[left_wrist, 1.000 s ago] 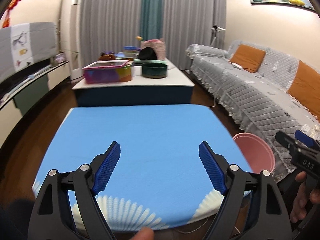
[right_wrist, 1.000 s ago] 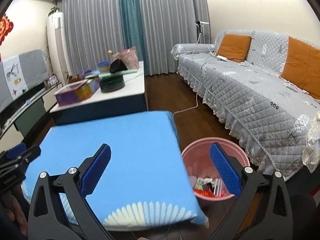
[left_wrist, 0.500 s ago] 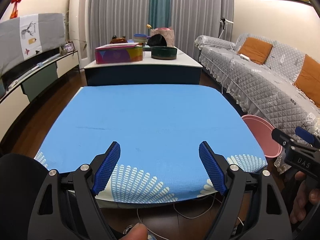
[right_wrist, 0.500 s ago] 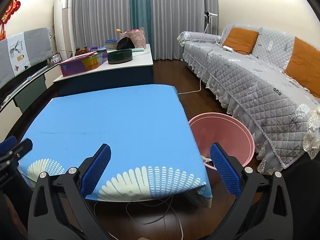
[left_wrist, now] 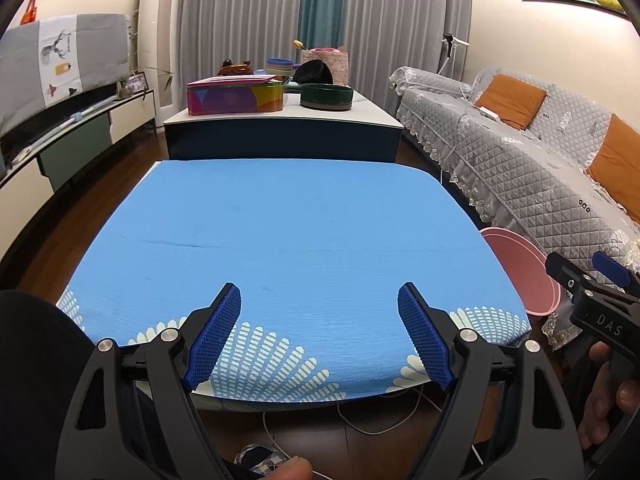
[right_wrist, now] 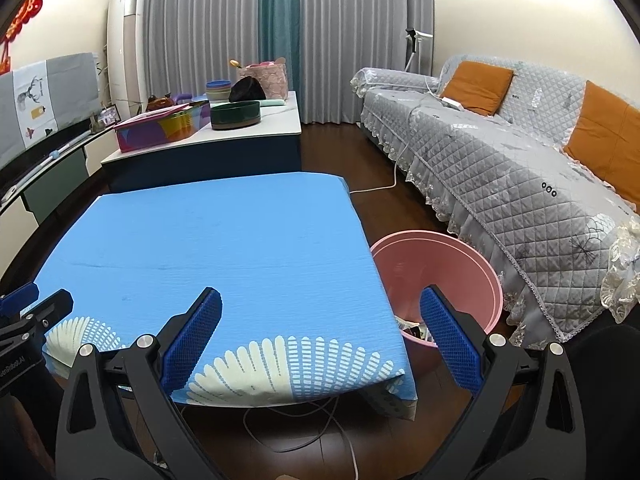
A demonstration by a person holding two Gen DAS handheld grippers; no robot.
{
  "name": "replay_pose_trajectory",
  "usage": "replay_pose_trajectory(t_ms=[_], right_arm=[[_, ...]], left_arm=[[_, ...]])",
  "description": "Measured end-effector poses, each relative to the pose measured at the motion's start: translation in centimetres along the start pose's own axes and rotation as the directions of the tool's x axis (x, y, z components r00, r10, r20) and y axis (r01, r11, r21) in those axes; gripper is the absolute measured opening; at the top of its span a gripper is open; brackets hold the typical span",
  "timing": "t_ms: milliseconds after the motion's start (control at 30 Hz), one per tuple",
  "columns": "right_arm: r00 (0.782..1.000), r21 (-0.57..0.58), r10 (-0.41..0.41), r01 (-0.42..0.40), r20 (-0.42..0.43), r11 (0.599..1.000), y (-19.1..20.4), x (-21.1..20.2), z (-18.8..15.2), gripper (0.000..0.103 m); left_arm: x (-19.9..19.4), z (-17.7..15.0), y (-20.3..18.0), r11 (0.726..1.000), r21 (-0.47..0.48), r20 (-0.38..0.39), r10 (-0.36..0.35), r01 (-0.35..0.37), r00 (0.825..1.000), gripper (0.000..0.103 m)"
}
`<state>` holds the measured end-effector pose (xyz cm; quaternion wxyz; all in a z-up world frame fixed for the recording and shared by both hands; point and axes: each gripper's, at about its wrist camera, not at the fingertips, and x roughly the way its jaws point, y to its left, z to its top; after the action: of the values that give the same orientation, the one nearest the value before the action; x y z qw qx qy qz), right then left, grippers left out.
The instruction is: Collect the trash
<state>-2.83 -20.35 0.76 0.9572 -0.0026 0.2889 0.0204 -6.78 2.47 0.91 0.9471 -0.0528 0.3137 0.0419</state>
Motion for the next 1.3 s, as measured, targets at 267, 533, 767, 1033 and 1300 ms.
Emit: replay_pose_trajectory(t_ms=[267,533,767,1033,1300], right_arm=[[1.000,0.003,-0.008,0.008,0.005,1.000,-0.12,0.00,0.02,0.098],[1.000,0.003,-0.012,0.012,0.006,1.000,-0.34,0.12,-0.03,0.098],[1.000,0.000,-0.012,0.012,0.008,1.000,-0.47,0.13,-0.06,0.098],[1.000,0.000,-0.015,0.015,0.007,1.000,-0.63,0.19,-0.13,0.098],[1.000,0.001,-0.018,0.018,0.007,1.000,-0.82,0.12,-0.24,0.098]], left_arm=[[0.33,-0.02,-0.10,1.000,0.005,-0.010,0.001,-0.001,1.000,0.078],[0.33,-0.13,-0.28,1.000,0.007,-0.007,-0.003,0.003,1.000,0.078],[0.34,-0.17,-0.17,1.000,0.005,-0.004,-0.005,0.005,1.000,0.078],[0.48,-0.22,-0.42,1.000,0.011,-0.003,-0.006,0.006,1.000,0.078],[0.44,-0.17,-0.44,1.000,0.013,-0.001,-0.009,0.009,1.000,0.078]])
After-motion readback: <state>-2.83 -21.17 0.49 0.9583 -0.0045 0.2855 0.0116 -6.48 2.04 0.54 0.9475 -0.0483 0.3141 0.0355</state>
